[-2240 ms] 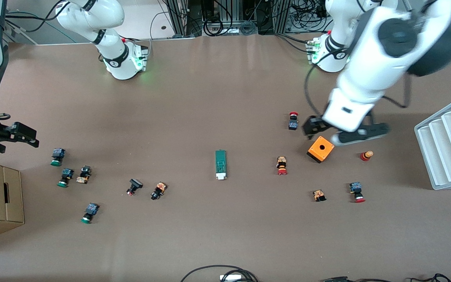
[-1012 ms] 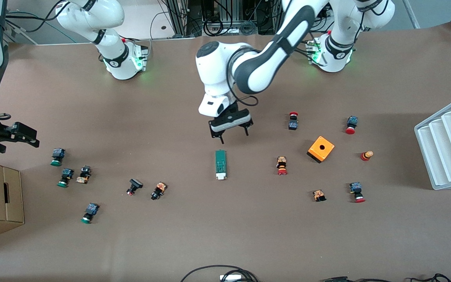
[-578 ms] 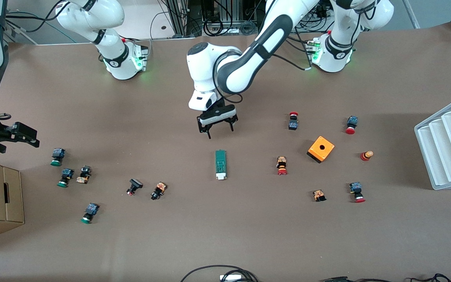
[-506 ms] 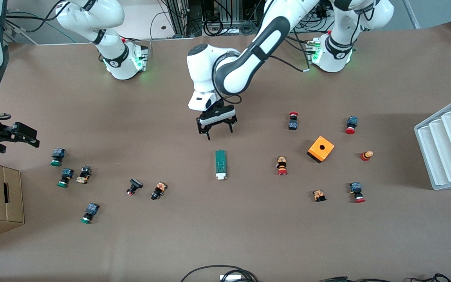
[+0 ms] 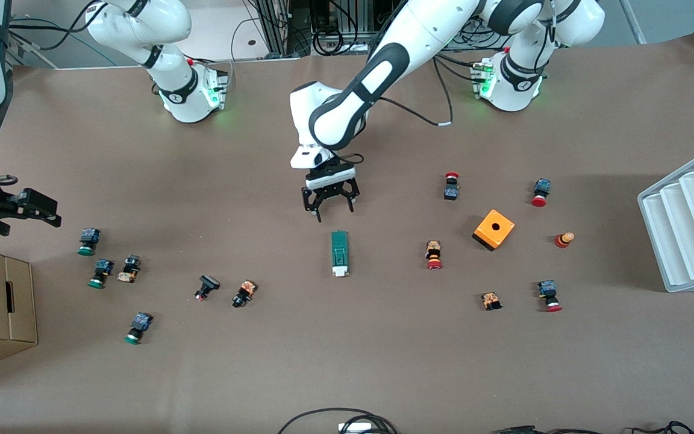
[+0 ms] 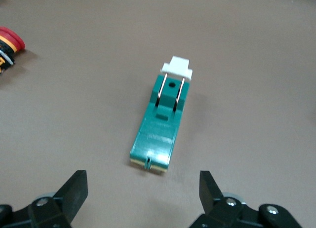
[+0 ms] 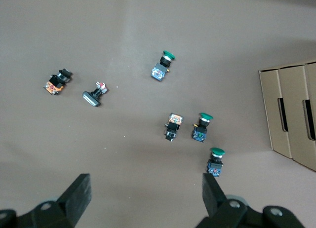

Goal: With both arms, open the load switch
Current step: 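Hold the left gripper above the switch while the right gripper reaches toward it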

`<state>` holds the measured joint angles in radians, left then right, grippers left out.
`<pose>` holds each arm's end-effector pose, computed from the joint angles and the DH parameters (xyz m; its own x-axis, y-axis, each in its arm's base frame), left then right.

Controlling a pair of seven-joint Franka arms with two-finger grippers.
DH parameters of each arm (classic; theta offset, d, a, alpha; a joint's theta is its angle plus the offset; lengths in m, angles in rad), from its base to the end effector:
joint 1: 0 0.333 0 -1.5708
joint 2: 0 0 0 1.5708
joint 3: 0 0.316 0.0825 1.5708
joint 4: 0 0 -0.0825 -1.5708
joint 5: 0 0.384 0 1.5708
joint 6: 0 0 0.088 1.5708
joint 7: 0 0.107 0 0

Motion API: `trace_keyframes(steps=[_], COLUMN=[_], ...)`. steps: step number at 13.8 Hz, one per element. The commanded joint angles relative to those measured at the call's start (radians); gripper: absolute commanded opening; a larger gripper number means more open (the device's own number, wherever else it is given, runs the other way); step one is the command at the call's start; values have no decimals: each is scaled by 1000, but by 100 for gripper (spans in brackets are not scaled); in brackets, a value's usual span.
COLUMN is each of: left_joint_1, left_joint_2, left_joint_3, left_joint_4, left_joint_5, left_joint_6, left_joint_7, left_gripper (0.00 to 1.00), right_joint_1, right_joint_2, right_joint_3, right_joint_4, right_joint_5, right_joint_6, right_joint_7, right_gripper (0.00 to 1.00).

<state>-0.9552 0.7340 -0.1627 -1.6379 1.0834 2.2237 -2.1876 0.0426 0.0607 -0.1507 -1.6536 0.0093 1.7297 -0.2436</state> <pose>0.3352 -0.5959 0.1892 0.7101 0.2976 0.6381 0.3264 -0.9422 0.0761 0.5798 -0.0598 0.5649 0.9909 0.1341 0.0156 0.1340 -0.9910 0.0038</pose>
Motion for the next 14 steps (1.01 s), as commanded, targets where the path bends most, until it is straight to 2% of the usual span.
trace_keyframes(steps=[1,6,10,13,14], left_joint_1=[-40,-83,-99,-108,-115], left_joint_2=[33,93,131,159,166], left_joint_3=[12,23,22,22,22], left_joint_4=[16,13,13,15,15], left_joint_5=[33,136,237,291,305], left_joint_6=[5,-27,-96,-142,-147], left_joint_7=[-29,-38,-152,-193,-204], left_gripper=[100,100,100,100,100], right_joint_1=[5,8,26,40,40], right_joint_2=[51,82,137,134,133], right_joint_3=[-4,8,43,43,43], right_joint_4=[1,12,51,60,60], right_joint_5=[15,35,87,66,25], right_joint_6=[-34,-70,-65,-49,-12], right_joint_7=[-17,-29,-19,-36,-57], right_gripper=[100,100,100,100,100])
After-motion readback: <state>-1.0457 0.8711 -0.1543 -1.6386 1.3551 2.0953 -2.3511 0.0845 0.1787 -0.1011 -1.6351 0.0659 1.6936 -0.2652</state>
